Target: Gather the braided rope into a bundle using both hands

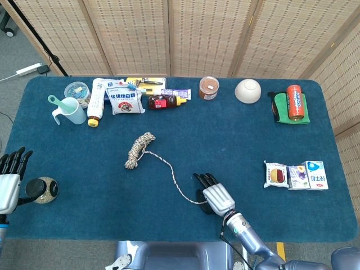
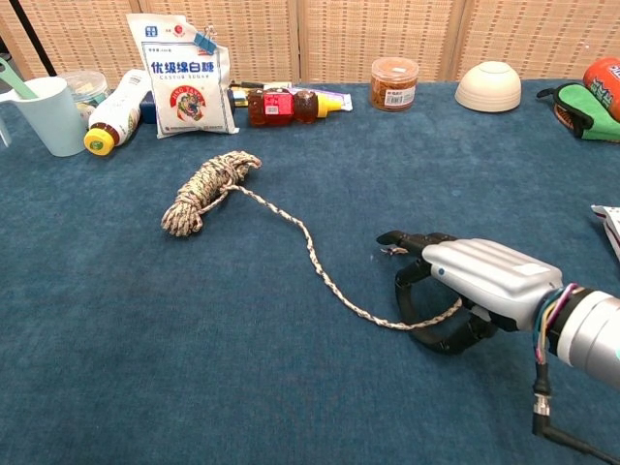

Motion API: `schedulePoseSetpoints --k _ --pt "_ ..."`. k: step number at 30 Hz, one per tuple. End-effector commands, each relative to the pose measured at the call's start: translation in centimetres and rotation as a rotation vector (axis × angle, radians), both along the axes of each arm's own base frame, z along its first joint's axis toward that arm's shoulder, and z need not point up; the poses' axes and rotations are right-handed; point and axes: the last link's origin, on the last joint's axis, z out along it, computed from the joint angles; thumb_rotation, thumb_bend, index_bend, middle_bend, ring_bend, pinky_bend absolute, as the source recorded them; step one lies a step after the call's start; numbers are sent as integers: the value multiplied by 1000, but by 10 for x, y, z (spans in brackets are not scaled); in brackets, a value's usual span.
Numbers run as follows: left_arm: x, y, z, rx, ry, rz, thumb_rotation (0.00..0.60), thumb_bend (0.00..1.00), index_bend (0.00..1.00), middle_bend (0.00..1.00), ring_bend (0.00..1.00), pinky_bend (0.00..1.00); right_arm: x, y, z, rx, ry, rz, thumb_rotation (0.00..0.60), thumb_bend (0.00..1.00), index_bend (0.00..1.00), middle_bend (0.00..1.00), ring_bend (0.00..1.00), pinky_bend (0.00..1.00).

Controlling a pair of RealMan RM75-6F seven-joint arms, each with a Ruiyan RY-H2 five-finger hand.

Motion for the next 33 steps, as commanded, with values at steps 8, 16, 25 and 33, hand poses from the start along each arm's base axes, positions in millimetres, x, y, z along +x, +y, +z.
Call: schedulePoseSetpoints --k 8,16,25,33 --pt "0 0 -1 -2 2 1 600 102 0 0 0 0 2 -2 2 -12 -12 6 600 432 592 0 0 0" --pt "-1 2 -3 -11 3 9 600 102 0 0 0 0 6 -7 9 -35 -31 9 600 434 601 0 0 0" --pt "5 11 -5 -26 -10 -5 600 102 0 0 0 0 14 -14 21 -68 -37 34 600 433 624 0 0 0" --pt "39 42 -9 -101 -51 -172 600 102 0 0 0 0 21 -26 41 -126 -49 43 600 433 635 0 0 0"
